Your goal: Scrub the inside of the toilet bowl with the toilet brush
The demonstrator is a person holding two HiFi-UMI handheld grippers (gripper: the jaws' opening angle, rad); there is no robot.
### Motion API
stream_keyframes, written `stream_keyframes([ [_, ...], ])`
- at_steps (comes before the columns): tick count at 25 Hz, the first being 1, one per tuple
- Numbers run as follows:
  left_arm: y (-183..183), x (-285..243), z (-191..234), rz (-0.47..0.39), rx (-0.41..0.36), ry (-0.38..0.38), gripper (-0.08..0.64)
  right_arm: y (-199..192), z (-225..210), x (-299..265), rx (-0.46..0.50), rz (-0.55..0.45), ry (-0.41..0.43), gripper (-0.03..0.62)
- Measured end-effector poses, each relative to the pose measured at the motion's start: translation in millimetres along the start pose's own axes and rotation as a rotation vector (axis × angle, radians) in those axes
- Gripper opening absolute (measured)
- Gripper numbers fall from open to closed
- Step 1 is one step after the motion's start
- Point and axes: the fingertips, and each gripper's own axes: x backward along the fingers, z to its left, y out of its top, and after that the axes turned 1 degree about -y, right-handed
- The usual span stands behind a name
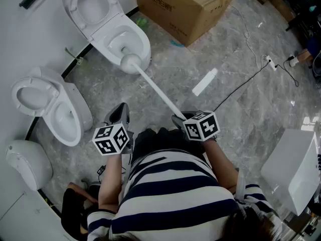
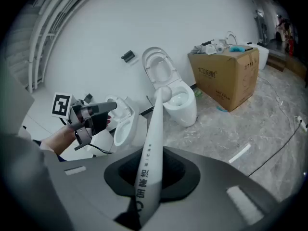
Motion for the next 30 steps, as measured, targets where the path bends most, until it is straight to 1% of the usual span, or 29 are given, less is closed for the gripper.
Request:
stream_keyframes([
  [5,-4.6,-9.8,-14.2,0.009,0.0,0.002,0.0,-3.0,-12.9,6.8,0.002,0.001,0.0,0.057],
  [13,-14.4,-22.6,-32.4,0.037,0.0,0.024,0.0,-7.0,-32.1,13.1,-0.019,0.006,0.026,0.057],
  [17,-18.4,-24.3,-36.5,0.038,0.003,0.038,0.0,-7.8,-40.9,12.0,-0.012,0.012,0.039,0.057],
  [24,-18.2,-30.8,-15.1,0.045,0.036,0.061,0.0,3.4,-38.7,-1.3,0.0,0.04,0.049,0.057],
  [30,6.0,-48.9,16.9,0.027,0.046,0.033,0.0,32.8,-33.0,-25.3,0.006,0.06,0.041,0.057],
])
